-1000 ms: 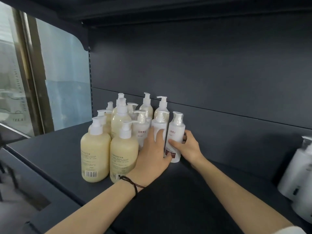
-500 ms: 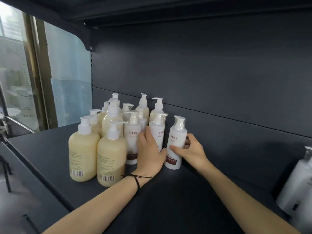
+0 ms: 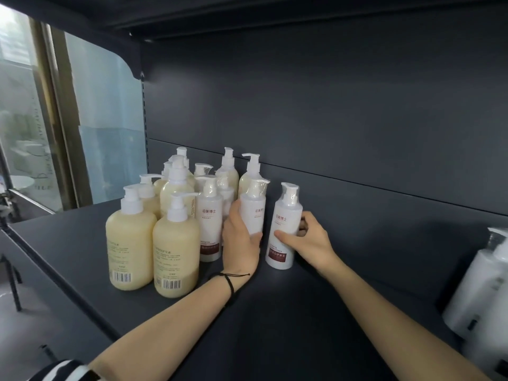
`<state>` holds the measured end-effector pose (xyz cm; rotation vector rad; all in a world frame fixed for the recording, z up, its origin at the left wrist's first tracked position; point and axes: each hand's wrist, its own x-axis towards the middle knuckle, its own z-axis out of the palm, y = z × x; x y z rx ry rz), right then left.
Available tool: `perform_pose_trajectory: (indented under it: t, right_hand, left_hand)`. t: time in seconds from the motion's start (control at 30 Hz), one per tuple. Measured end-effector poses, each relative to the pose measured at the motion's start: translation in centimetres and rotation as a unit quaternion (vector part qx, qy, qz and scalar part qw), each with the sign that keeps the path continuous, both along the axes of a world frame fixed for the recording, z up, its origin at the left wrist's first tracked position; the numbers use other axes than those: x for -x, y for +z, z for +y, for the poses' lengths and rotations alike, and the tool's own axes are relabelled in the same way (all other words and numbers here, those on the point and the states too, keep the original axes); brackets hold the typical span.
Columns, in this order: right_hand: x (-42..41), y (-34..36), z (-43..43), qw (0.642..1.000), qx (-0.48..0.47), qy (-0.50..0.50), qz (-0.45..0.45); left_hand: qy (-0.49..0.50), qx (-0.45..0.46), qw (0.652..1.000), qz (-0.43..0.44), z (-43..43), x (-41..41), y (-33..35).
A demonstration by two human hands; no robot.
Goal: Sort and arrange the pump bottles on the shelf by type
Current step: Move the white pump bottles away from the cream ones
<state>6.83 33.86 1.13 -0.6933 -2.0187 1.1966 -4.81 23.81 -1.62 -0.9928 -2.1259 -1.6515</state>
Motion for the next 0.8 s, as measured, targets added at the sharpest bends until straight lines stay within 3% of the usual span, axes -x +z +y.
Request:
perform_pose_trajectory:
  t: [0.13, 0.3, 0.4, 0.8]
  right_hand:
    - [-1.0, 0.2, -0.6, 1.000, 0.005, -0.009, -0.004]
    - [-3.4, 0.6, -1.9, 0.999, 0.010, -0.041, -0.014]
    - [-5.2, 0.9, -3.5, 0.998, 0.010, -0.053, -0.021]
    - [-16.2, 1.4, -11.8, 0.995, -0.008, -0.085, -0.041]
  left_hand:
    - [-0.064, -0.021, 0.997, -0.046, -0.6, 0.0, 0.3]
    - [-0.121, 0.056, 0.989, -0.060, -1.9, 0.4, 0.3]
    - [-0.159, 0.056, 0.983, -0.075, -3.4, -0.4, 0.5]
    - [-0.247, 0.055, 0.960, -0.116, -10.9, -11.0, 1.0]
